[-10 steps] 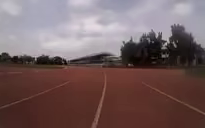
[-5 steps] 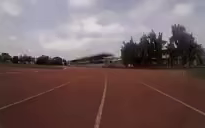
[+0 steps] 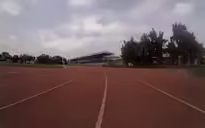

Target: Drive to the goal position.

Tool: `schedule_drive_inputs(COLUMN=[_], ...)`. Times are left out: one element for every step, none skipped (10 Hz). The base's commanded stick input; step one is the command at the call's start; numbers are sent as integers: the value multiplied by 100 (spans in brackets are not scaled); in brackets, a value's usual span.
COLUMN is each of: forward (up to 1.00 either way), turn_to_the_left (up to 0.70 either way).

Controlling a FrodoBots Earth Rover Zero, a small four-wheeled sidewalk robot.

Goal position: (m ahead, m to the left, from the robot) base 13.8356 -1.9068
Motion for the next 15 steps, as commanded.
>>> schedule_drive_inputs(forward=[45,45,45,45,45,45,45,45,45,45,45,45,45,45,45], turn_to_the_left=[0,0,0,0,0,0,0,0,0,0,0,0,0,0,0])
